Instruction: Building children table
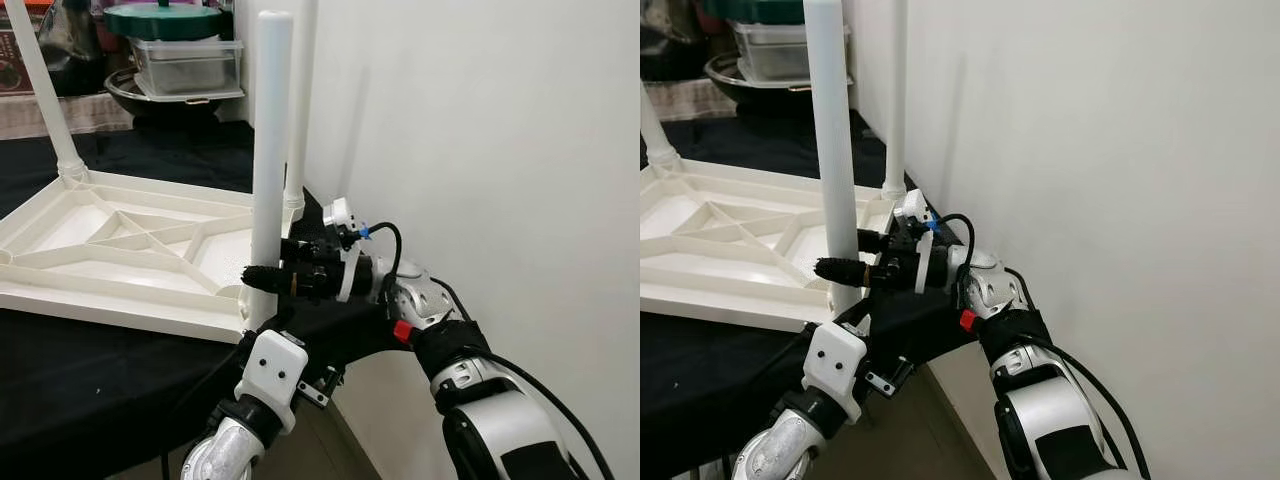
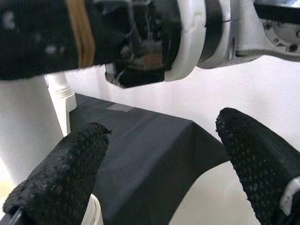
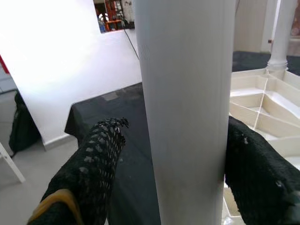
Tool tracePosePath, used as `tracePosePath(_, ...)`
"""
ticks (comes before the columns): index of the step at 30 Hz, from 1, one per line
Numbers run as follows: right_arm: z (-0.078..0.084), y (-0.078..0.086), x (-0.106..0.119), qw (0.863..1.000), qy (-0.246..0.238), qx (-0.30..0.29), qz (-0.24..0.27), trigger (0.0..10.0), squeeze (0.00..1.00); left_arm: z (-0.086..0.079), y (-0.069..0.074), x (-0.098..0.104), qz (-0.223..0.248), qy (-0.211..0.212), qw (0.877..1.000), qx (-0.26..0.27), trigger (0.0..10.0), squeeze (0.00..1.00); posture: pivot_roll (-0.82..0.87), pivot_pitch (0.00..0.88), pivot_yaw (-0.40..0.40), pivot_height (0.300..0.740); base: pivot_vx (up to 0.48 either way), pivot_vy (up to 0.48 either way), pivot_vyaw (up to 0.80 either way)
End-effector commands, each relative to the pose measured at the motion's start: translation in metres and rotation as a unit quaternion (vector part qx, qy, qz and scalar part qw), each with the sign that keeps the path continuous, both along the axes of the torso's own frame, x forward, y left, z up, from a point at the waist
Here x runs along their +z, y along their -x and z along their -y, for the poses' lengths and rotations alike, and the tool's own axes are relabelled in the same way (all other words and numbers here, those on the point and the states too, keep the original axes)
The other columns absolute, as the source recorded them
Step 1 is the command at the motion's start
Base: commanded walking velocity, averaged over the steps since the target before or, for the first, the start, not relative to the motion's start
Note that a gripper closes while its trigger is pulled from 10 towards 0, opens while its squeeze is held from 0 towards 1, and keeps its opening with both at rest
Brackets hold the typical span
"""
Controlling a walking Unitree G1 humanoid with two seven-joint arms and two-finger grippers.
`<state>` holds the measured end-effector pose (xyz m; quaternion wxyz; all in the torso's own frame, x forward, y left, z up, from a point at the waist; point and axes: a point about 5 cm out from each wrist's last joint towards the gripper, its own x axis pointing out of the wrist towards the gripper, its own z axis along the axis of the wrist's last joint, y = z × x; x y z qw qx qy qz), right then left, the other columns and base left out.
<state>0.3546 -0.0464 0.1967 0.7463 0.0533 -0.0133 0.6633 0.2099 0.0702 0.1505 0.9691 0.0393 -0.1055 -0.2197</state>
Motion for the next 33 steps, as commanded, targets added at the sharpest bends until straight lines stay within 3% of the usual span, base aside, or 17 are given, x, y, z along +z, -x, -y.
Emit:
tracePosePath(1, -0.012, -0.002, -0.01, 0.999, 0.027, -0.037, -0.003, 10.0, 0.0, 0.002, 0.0, -0.005, -0.011, -0.004, 1.0, -0.003, 10.0, 0.0, 0.09, 0.016, -0.135, 0.74, 0.0, 0.0, 0.0)
tracePosePath(6, -0.022, -0.006, -0.008, 0.997, 0.03, -0.069, 0.0, 10.0, 0.0, 0.002, 0.0, -0.004, -0.01, -0.004, 1.0, -0.002, 10.0, 0.0, 0.1, 0.018, -0.135, 0.74, 0.0, 0.0, 0.0)
tracePosePath(7, -0.023, -0.008, -0.005, 0.996, 0.027, -0.087, 0.006, 0.0, 0.0, 0.002, 0.0, -0.004, -0.01, -0.004, 1.0, -0.002, 10.0, 0.0, 0.09, 0.019, -0.136, 0.74, 0.0, 0.0, 0.0)
tracePosePath(13, -0.019, -0.021, 0.004, 0.982, 0.006, -0.188, 0.0, 0.0, 0.0, 0.002, 0.0, -0.005, -0.012, -0.004, 1.0, -0.002, 10.0, 0.0, 0.09, 0.018, -0.137, 0.74, 0.0, 0.0, 0.0)
tracePosePath(15, -0.007, -0.032, 0.005, 0.96, 0.003, -0.281, -0.019, 0.0, 0.0, 0.002, 0.0, -0.005, -0.012, -0.004, 1.0, -0.002, 10.0, 0.0, 0.09, 0.016, -0.137, 0.74, 0.0, 0.0, 0.0)
tracePosePath(17, -0.007, -0.032, 0.005, 0.96, 0.003, -0.281, -0.019, 0.0, 0.0, 0.002, 0.0, -0.005, -0.012, -0.004, 1.0, -0.002, 10.0, 0.0, 0.09, 0.016, -0.137, 0.74, 0.0, 0.0, 0.0)
tracePosePath(18, -0.003, -0.036, 0.004, 0.951, 0.004, -0.309, -0.028, 0.0, 0.0, 0.001, 0.0, -0.005, -0.012, -0.004, 1.0, -0.002, 10.0, 0.0, 0.09, 0.016, -0.137, 0.74, 0.0, 0.0, 0.0)
tracePosePath(20, 0.011, -0.045, -0.002, 0.91, 0.019, -0.411, -0.056, 0.0, 0.0, 0.001, 0.0, -0.006, -0.013, -0.005, 1.0, -0.002, 10.0, 0.0, 0.09, 0.014, -0.134, 0.74, 0.0, 0.0, 0.0)
tracePosePath(21, 0.011, -0.045, -0.002, 0.91, 0.019, -0.411, -0.056, 0.0, 0.0, 0.001, 0.0, -0.006, -0.013, -0.005, 1.0, -0.002, 10.0, 0.0, 0.09, 0.014, -0.134, 0.74, 0.0, 0.0, 0.0)
tracePosePath(22, 0.022, -0.049, -0.007, 0.876, 0.043, -0.476, -0.065, 0.0, 0.0, 0.001, 0.0, -0.006, -0.013, -0.006, 1.0, -0.003, 10.0, 0.0, 0.09, 0.012, -0.132, 0.74, 0.0, 0.0, 0.0)
tracePosePath(23, 0.037, -0.052, -0.014, 0.825, 0.062, -0.555, -0.083, 0.0, 0.0, 0.001, 0.0, -0.006, -0.013, -0.007, 1.0, -0.003, 10.0, 0.0, 0.09, 0.01, -0.131, 0.74, 0.0, 0.0, 0.0)
tracePosePath(24, 0.037, -0.052, -0.014, 0.825, 0.062, -0.555, -0.083, 0.0, 0.0, 0.001, 0.0, -0.006, -0.013, -0.007, 1.0, -0.003, 10.0, 0.0, 0.09, 0.01, -0.131, 0.74, 0.0, 0.0, 0.0)
tracePosePath(26, 0.054, -0.053, -0.021, 0.757, 0.072, -0.641, -0.106, 0.0, 0.0, 0.001, 0.0, -0.006, -0.014, -0.007, 1.0, -0.004, 10.0, 0.0, 0.09, 0.007, -0.132, 0.74, 0.0, 0.0, 0.0)
tracePosePath(27, 0.054, -0.053, -0.021, 0.757, 0.072, -0.641, -0.106, 0.0, 0.0, 0.001, 0.0, -0.006, -0.014, -0.007, 1.0, -0.004, 10.0, 0.0, 0.09, 0.007, -0.132, 0.74, 0.0, 0.0, 0.0)
tracePosePath(29, 0.06, -0.052, -0.025, 0.717, 0.057, -0.682, -0.136, 0.0, 0.0, 0.001, 0.001, -0.007, -0.014, -0.008, 1.0, -0.004, 10.0, 0.0, 0.09, 0.005, -0.129, 0.74, 0.0, 0.0, 0.0)
tracePosePath(32, 0.054, -0.052, -0.022, 0.71, 0.038, -0.688, -0.142, 0.7, 0.0, 0.001, 0.001, -0.007, -0.015, -0.009, 1.0, -0.005, 10.0, 0.0, 0.09, 0.004, -0.13, 0.74, 0.0, 0.0, 0.0)
tracePosePath(33, 0.052, -0.052, -0.02, 0.713, 0.033, -0.686, -0.137, 10.0, 0.0, 0.001, 0.001, -0.007, -0.015, -0.009, 1.0, -0.006, 10.0, 0.0, 0.09, 0.004, -0.13, 0.74, 0.0, 0.0, 0.0)
